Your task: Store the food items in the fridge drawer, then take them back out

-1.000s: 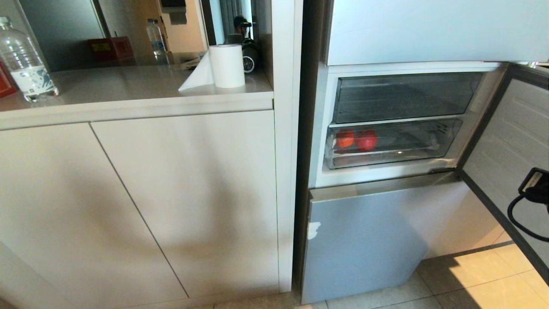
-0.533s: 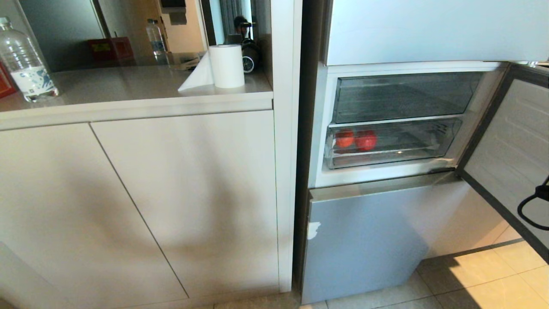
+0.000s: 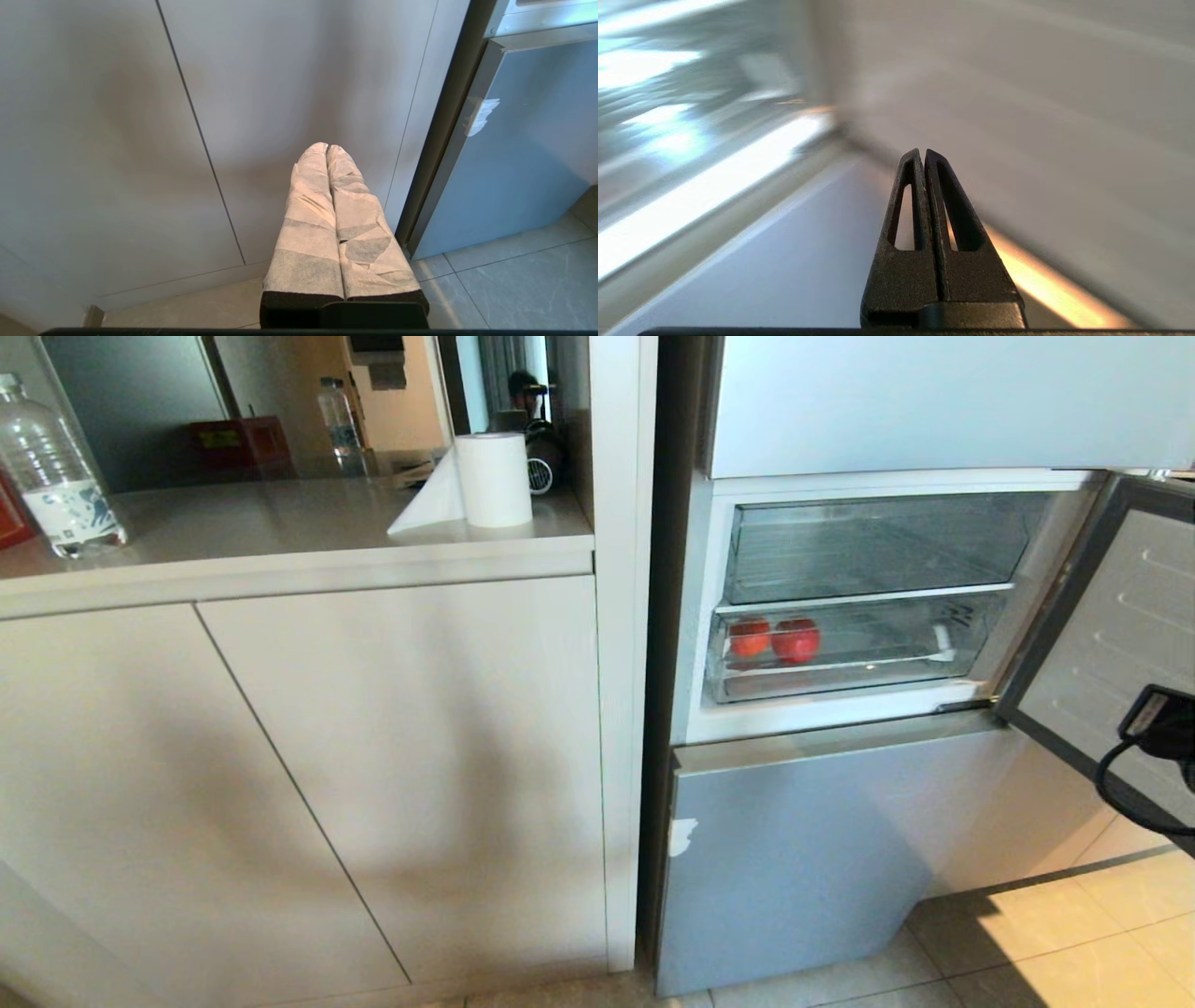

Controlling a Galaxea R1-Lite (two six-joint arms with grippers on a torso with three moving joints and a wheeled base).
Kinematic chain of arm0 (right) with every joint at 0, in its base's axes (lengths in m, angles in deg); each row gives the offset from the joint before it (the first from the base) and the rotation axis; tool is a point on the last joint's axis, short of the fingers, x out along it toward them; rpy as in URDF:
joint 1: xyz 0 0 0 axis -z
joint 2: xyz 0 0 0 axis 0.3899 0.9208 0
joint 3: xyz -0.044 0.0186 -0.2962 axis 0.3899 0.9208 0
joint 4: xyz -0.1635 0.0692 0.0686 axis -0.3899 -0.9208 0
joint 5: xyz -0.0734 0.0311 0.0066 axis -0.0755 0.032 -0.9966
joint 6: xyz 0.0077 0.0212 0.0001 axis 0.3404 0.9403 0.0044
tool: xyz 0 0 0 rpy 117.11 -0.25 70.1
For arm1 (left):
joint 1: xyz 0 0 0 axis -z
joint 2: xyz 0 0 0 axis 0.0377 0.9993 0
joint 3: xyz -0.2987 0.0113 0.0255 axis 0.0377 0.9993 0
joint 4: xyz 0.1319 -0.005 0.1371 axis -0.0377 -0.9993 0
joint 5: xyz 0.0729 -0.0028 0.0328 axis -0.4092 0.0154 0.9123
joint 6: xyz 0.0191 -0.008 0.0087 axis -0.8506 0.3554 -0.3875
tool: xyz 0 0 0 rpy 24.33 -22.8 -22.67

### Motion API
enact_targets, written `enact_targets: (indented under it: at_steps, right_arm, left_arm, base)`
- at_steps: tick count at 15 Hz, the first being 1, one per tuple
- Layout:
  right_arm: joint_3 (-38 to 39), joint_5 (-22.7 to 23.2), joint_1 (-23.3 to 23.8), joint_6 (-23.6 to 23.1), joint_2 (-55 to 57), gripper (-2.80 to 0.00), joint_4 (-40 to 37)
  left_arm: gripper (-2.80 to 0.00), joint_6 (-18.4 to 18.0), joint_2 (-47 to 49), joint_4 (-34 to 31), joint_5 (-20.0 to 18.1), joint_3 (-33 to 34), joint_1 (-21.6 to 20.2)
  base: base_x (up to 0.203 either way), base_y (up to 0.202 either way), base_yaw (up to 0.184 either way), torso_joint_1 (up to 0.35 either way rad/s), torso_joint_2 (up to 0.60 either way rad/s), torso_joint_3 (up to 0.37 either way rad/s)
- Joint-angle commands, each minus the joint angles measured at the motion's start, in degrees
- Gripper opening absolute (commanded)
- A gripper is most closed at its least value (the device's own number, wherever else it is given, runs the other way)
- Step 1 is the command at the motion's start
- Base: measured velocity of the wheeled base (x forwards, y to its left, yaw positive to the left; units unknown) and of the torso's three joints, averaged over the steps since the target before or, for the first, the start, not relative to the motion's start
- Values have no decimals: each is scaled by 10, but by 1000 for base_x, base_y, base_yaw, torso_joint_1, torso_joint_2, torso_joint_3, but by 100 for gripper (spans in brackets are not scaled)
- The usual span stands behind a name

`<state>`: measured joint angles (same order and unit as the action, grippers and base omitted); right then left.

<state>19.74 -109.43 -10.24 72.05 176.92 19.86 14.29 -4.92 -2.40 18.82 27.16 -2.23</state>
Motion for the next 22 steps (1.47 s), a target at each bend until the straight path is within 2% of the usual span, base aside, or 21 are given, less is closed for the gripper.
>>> enact_targets:
  at_steps: [1,2,4,7,9,12,15,18,22]
  right_arm:
    - [-3,57,-36,3,-10,-280,4]
    - [-12,109,-66,8,-5,-280,5]
    - [-49,140,-105,26,44,-280,5]
    - [-118,150,-178,39,127,-280,6]
    - [-141,148,-248,39,162,-280,6]
    - [-182,120,-316,38,207,-280,5]
    - [-225,113,-326,36,256,-280,10]
    - [-286,111,-327,29,316,-280,89]
    - [-347,95,-328,-8,364,-280,120]
  left_arm:
    - [-280,0,0,0,0,0,0]
    - [-280,-1,0,0,0,0,0]
    - [-280,-1,0,0,0,0,0]
    - [-280,0,0,0,0,0,0]
    - [-280,0,0,0,0,0,0]
    - [-280,-1,0,0,-1,0,0]
    - [-280,-1,0,0,-1,0,0]
    - [-280,-1,0,0,0,0,0]
    - [-280,0,0,0,0,0,0]
  base:
    - [0,0,0,0,0,0]
    - [0,0,0,0,0,0]
    - [0,0,0,0,0,0]
    - [0,0,0,0,0,0]
    - [0,0,0,0,0,0]
    - [0,0,0,0,0,0]
    - [0,0,0,0,0,0]
    - [0,0,0,0,0,0]
    - [0,0,0,0,0,0]
